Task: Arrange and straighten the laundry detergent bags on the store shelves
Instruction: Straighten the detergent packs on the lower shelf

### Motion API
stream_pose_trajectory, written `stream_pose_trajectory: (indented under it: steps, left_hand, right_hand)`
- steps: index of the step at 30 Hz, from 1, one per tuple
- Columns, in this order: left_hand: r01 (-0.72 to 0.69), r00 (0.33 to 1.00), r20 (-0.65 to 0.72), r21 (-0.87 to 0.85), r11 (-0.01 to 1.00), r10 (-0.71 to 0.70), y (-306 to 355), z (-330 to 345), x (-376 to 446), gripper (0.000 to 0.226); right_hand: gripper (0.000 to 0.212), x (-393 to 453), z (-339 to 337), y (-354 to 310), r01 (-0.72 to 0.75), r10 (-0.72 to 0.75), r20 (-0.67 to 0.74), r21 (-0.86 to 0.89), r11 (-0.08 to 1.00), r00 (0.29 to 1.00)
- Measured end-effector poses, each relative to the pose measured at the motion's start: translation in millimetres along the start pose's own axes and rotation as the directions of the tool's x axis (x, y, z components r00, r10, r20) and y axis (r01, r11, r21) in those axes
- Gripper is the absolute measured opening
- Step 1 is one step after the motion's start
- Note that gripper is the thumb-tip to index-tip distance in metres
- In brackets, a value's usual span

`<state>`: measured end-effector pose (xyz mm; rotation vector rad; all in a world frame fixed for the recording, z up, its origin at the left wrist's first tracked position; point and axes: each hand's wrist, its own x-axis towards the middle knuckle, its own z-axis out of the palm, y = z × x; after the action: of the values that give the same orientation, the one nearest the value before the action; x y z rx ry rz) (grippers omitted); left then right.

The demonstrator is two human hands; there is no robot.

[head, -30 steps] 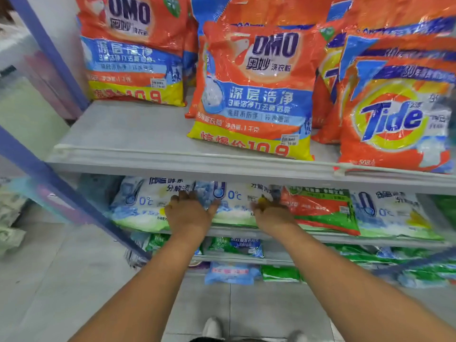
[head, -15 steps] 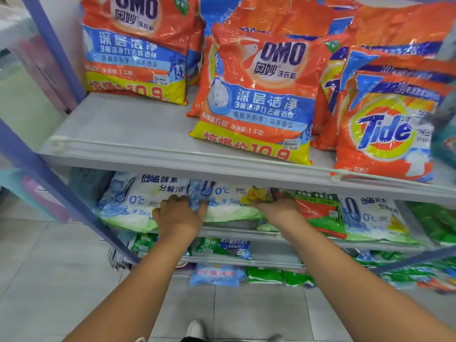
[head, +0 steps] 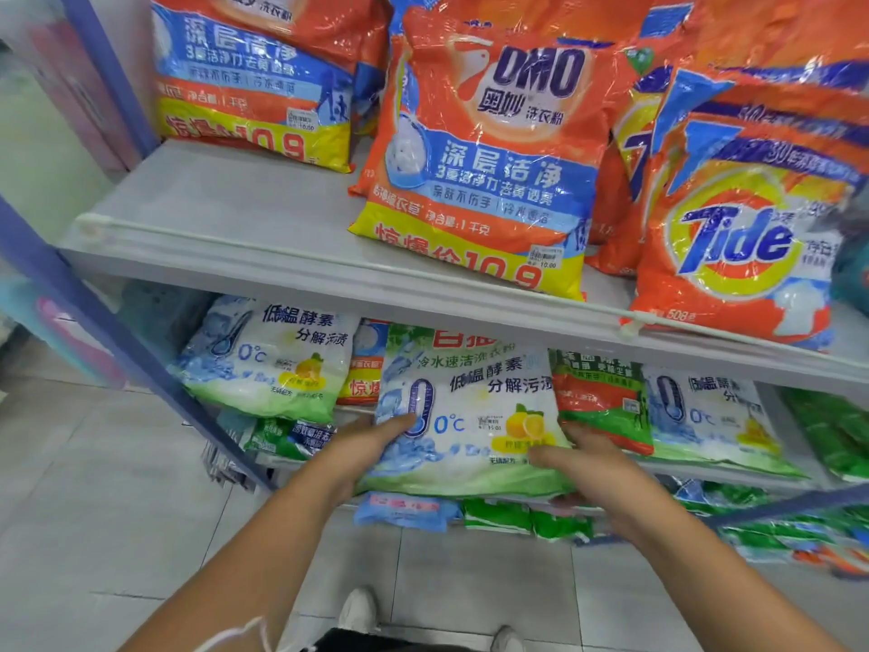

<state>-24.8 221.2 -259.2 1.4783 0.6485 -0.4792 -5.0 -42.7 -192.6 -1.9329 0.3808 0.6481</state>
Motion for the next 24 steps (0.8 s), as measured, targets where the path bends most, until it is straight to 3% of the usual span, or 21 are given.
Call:
stream_pose_trajectory:
  steps: [5,9,17,20,24]
  left_hand:
    - [0.156,0.981,0.142,-0.180,0.971,-0.131,19,19,-13,0.022]
    - [0.140,0.988,0.086,-0.174,0.975,-0.126,22,24,-13,0.073]
    - [-0.055,0.998,-0.015,-0.118,0.991,0.054,19,21,-6,0.096]
    - [-0.113,0.994,-0.022,-0.129,0.985,0.111,21,23,-11,0.085]
    - [-0.202,0.979,0.001,-0.154,0.967,0.205,29,32,-23,0.046]
  right_hand:
    - [0.082,14,-16,-27,-0.206,0.164,0.246,0.156,0.966,0.955]
    - [0.083,29,-5,-30,-0.191,0.186,0.210,0.003,0.982,0.960]
    - [0.097,35,0,-16,0.003,-0.002,-0.023,0.074,0.997,1.000]
    - [0.083,25,-8,-20,0.067,-0.061,-0.070,0.088,0.994,0.996]
    - [0.068,14,-17,-17,0.123,-0.105,-0.123,0.147,0.981,0.987]
